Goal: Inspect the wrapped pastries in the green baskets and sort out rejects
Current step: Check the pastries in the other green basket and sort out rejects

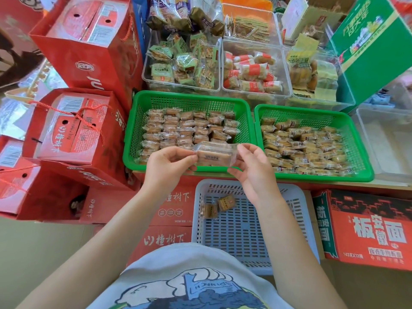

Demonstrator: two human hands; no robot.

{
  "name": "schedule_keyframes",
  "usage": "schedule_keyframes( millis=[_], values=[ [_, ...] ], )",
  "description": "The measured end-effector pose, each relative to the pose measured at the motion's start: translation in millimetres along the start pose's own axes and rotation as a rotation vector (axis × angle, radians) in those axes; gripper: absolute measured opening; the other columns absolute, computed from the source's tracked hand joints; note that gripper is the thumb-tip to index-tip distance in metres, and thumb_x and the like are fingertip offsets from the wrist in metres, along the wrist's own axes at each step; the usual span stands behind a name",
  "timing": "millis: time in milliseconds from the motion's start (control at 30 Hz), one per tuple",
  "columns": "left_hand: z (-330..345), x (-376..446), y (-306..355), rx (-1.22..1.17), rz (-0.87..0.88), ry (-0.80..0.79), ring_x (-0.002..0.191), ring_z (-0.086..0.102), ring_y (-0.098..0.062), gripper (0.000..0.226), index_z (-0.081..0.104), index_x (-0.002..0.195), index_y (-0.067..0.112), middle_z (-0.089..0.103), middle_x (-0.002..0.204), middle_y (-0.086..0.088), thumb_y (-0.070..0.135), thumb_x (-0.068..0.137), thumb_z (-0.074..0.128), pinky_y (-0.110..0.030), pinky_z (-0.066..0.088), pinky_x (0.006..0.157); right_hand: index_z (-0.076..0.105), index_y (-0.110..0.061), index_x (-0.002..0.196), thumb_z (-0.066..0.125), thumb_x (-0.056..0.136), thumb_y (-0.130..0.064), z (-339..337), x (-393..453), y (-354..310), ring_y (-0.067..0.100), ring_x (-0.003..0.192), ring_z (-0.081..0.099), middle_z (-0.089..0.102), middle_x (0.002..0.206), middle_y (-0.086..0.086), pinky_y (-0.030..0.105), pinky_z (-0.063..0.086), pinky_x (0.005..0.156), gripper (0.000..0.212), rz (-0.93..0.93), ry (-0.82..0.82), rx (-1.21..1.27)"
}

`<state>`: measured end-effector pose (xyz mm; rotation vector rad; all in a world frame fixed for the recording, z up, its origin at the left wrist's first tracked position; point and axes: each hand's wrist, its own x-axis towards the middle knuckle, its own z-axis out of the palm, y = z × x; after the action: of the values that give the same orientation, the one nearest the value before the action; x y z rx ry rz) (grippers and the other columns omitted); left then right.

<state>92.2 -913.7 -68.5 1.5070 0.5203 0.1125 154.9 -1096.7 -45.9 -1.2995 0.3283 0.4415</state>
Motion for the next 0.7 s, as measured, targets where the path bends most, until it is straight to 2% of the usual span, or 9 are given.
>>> schedule_keyframes(
  millis=[67,133,233,300,400,467,533,633,700],
  values=[
    [-0.4,3.3,-1.9,-0.008,-0.018,0.011,0.067,0.072,-0.018,0.008,0.077,0.085,0.013,0.076,0.075,-0.006,0.005,0.084,0.078,-0.026,0.058,0.062,0.055,-0.018,0.107,0.067,0.093,-0.029,-1.1,1.3,5.2,0.014,0.086,0.066,0.067,0.100,0.004,0.033,0.058,0.069,0.022,-0.079,-0.045,-0.196],
    [-0.6,7.5,-5.1,-0.016,-0.036,0.023,0.065,0.071,-0.017,0.006,0.077,0.086,0.012,0.076,0.073,-0.005,0.006,0.085,0.078,-0.026,0.057,0.061,0.058,-0.024,0.107,0.076,0.086,-0.031,-3.4,4.0,11.7,0.017,0.094,0.068,0.068,0.104,0.004,0.035,0.059,0.075,0.028,-0.191,-0.067,-0.442],
    [0.4,12.8,-8.9,-0.031,-0.060,0.006,0.065,0.070,-0.018,0.004,0.077,0.087,0.011,0.076,0.075,-0.006,0.007,0.086,0.077,-0.026,0.057,0.060,0.066,-0.031,0.094,0.075,0.088,-0.028,-8.6,11.5,19.8,0.012,0.085,0.068,0.070,0.087,-0.007,0.039,0.059,0.077,0.012,-0.382,0.010,-0.691],
    [0.6,17.1,-14.7,-0.011,-0.077,-0.016,0.069,0.071,-0.019,0.003,0.076,0.087,0.012,0.076,0.078,-0.006,0.009,0.088,0.075,-0.027,0.057,0.061,0.069,-0.028,0.084,0.071,0.091,-0.024,-11.3,16.2,23.3,0.016,0.075,0.067,0.070,0.076,-0.004,0.043,0.057,0.073,0.009,-0.427,0.031,-0.756],
    [-2.3,29.2,-31.2,0.050,-0.116,0.007,0.089,0.071,-0.022,0.006,0.074,0.085,0.019,0.075,0.094,-0.001,0.017,0.091,0.073,-0.035,0.060,0.074,0.070,-0.023,0.075,0.072,0.091,-0.023,-11.4,24.4,27.5,0.017,0.075,0.064,0.068,0.075,-0.001,0.039,0.055,0.070,0.016,-0.375,0.010,-0.745],
    [-4.5,38.0,-40.2,0.018,-0.175,-0.003,0.100,0.070,-0.022,0.009,0.072,0.084,0.022,0.074,0.102,0.001,0.020,0.093,0.070,-0.040,0.059,0.085,0.068,-0.022,0.073,0.075,0.088,-0.025,-10.4,32.1,31.2,0.009,0.090,0.061,0.064,0.089,-0.005,0.029,0.050,0.080,0.017,-0.360,-0.024,-0.765],
    [-4.8,46.1,-45.4,-0.067,-0.249,-0.029,0.099,0.070,-0.020,0.011,0.068,0.087,0.016,0.074,0.097,-0.001,0.017,0.097,0.065,-0.037,0.060,0.086,0.065,-0.028,0.086,0.076,0.085,-0.035,-9.0,42.2,34.9,0.006,0.105,0.057,0.058,0.107,-0.008,0.025,0.048,0.084,0.013,-0.284,-0.108,-0.779],
    [-1.6,61.9,-52.2,-0.103,-0.284,-0.050,0.094,0.070,-0.018,0.010,0.064,0.092,0.011,0.070,0.089,0.000,0.017,0.099,0.062,-0.037,0.060,0.086,0.050,-0.054,0.105,0.068,0.078,-0.067,-6.5,62.3,40.9,0.012,0.109,0.061,0.057,0.120,-0.013,0.035,0.052,0.087,0.035,-0.086,-0.261,-0.831],
    [3.0,75.4,-57.0,-0.007,-0.260,-0.071,0.091,0.068,-0.014,0.011,0.067,0.093,0.014,0.070,0.088,0.004,0.023,0.099,0.063,-0.030,0.058,0.085,0.054,-0.049,0.099,0.060,0.083,-0.067,-3.7,75.8,43.6,0.019,0.093,0.067,0.064,0.105,-0.006,0.048,0.057,0.083,0.024,-0.038,-0.255,-0.859]
  ],
)
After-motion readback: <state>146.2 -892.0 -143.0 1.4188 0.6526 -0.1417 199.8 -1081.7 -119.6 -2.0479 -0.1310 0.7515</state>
